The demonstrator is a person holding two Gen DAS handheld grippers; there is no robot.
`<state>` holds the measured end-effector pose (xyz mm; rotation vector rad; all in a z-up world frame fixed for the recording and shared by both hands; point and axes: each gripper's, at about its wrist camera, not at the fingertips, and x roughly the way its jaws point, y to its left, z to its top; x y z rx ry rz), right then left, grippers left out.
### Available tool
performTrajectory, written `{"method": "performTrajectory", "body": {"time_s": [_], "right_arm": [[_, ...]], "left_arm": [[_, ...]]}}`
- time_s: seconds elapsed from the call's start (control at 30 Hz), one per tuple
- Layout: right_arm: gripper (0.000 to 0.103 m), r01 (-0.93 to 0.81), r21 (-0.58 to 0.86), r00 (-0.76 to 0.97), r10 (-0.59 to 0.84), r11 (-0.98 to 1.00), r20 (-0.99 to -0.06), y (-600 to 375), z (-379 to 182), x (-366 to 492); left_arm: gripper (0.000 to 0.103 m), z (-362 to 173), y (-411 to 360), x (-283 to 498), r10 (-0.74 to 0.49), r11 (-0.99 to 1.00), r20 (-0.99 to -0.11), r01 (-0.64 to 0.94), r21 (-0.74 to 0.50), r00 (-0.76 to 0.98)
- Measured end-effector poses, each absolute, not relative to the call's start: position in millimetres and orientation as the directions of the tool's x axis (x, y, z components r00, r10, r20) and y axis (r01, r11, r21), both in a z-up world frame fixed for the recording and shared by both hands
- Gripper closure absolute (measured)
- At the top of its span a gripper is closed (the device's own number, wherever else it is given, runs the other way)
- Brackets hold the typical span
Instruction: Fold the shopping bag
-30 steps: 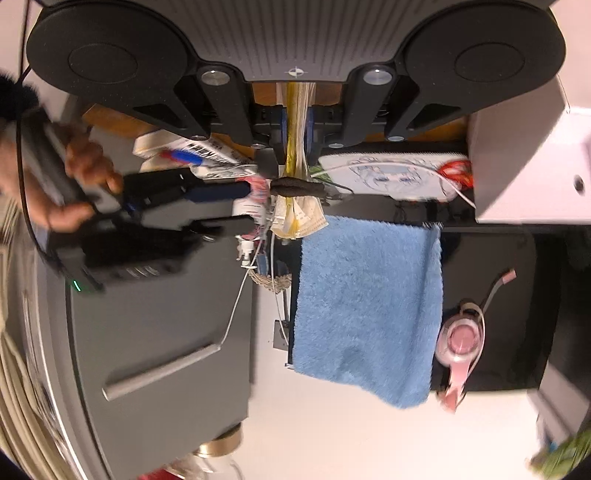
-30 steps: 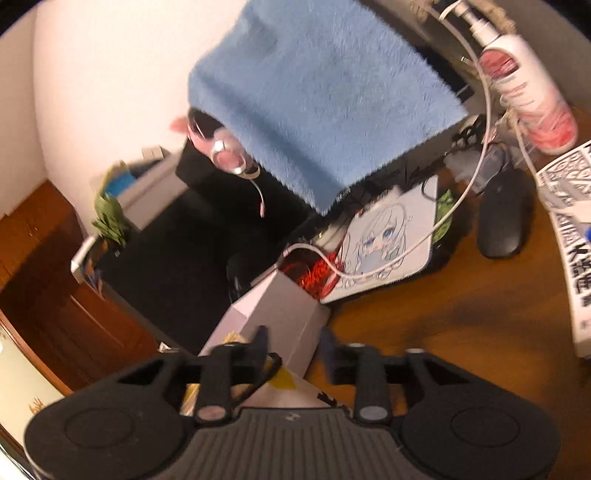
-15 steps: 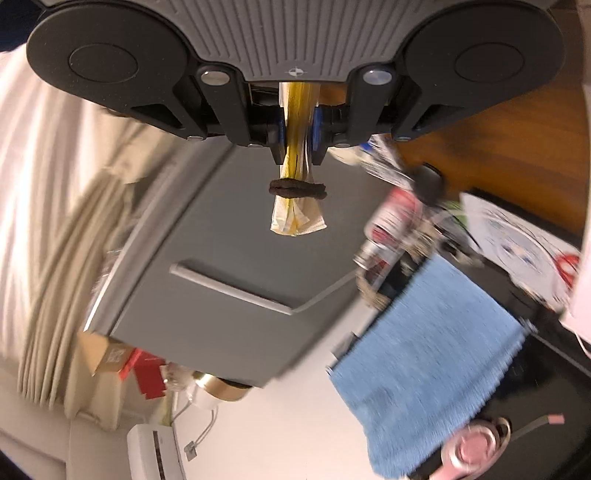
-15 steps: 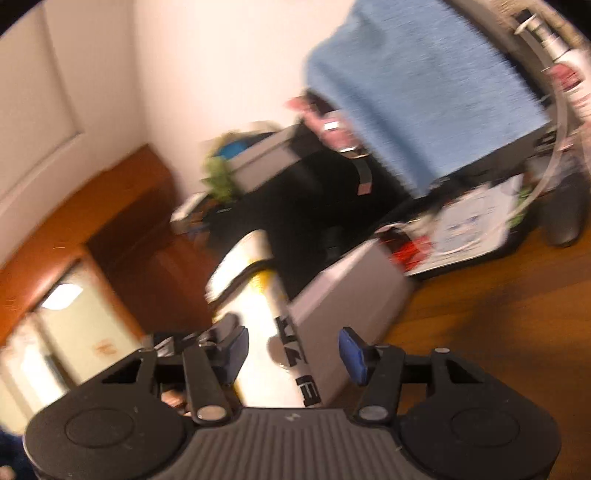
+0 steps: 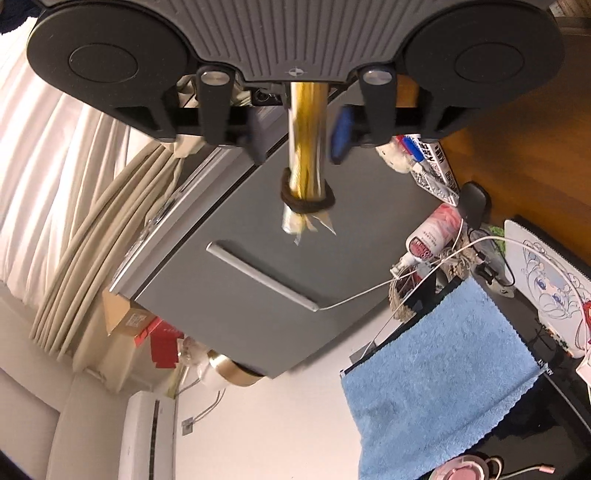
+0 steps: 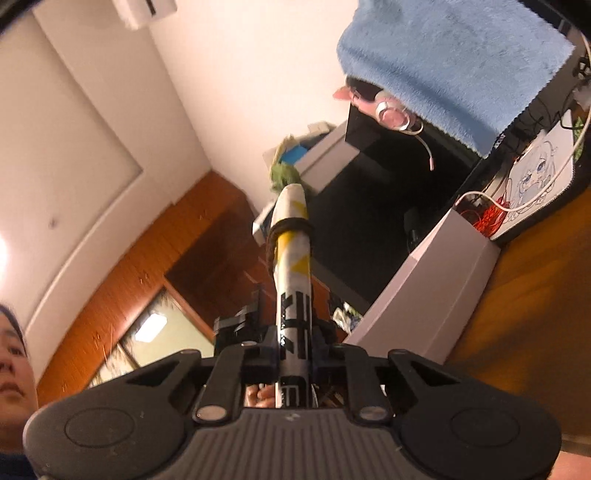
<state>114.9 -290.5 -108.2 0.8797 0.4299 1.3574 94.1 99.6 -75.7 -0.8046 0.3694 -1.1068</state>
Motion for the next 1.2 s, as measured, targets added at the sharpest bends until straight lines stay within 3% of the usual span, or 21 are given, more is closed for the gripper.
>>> {"method": "performTrajectory", "body": {"time_s": [0.23, 0.3, 0.37, 0.6, 0.7, 0.73, 0.83, 1.0, 1.1, 1.2], "right_arm": [[0.089, -0.616, 0.786, 0.268, 0.923, -0.055, 0.275, -295.9, -113.7, 120.7], [0.089, -0.611, 0.790, 0.268, 0.923, -0.059, 0.276, -295.1, -113.9, 122.2], [0.089, -0.607, 0.791, 0.262, 0.921, -0.074, 0.288, -294.5, -114.1, 123.8], [0.087, -0.616, 0.782, 0.258, 0.914, -0.093, 0.312, -295.9, -113.0, 124.3], [0.077, -0.627, 0.779, 0.301, 0.915, -0.023, 0.269, -299.3, -111.1, 123.5], [0.068, -0.631, 0.776, 0.336, 0.911, 0.029, 0.240, -301.5, -109.9, 123.3], [0.065, -0.631, 0.742, 0.452, 0.885, 0.227, 0.114, -308.2, -101.6, 118.1], [0.065, -0.640, 0.511, 0.634, 0.770, 0.574, -0.072, -296.3, -71.5, 93.7], [0.065, -0.673, 0.314, 0.687, 0.723, 0.670, -0.069, -277.6, -50.8, 70.8], [0.073, -0.702, 0.081, 0.705, 0.707, 0.707, -0.062, -249.7, -32.6, 49.8]], "left_arm": [[0.054, -86.9, 83.6, 89.5, -0.921, 0.220, 0.064, 0.649, -0.728, 0.383], [0.060, -89.2, 78.6, 88.6, -0.927, 0.226, 0.048, 0.656, -0.720, 0.372], [0.087, -90.6, 75.8, 88.7, -0.931, 0.221, 0.046, 0.662, -0.716, 0.361], [0.091, -86.0, 68.5, 79.3, -0.911, 0.303, 0.009, 0.685, -0.663, 0.412], [0.091, -81.7, 64.0, 72.1, -0.862, 0.442, -0.069, 0.675, -0.591, 0.503], [0.091, -80.2, 62.4, 69.5, -0.835, 0.497, -0.100, 0.664, -0.559, 0.540], [0.091, -78.8, 57.5, 65.6, -0.753, 0.634, -0.187, 0.621, -0.461, 0.631], [0.091, -81.8, 37.2, 59.9, -0.564, 0.826, -0.295, 0.524, -0.208, 0.771], [0.091, -88.9, 26.4, 59.3, -0.504, 0.861, -0.323, 0.495, -0.116, 0.801], [0.091, -97.0, 17.1, 57.9, -0.465, 0.876, -0.340, 0.480, -0.043, 0.818]]}}
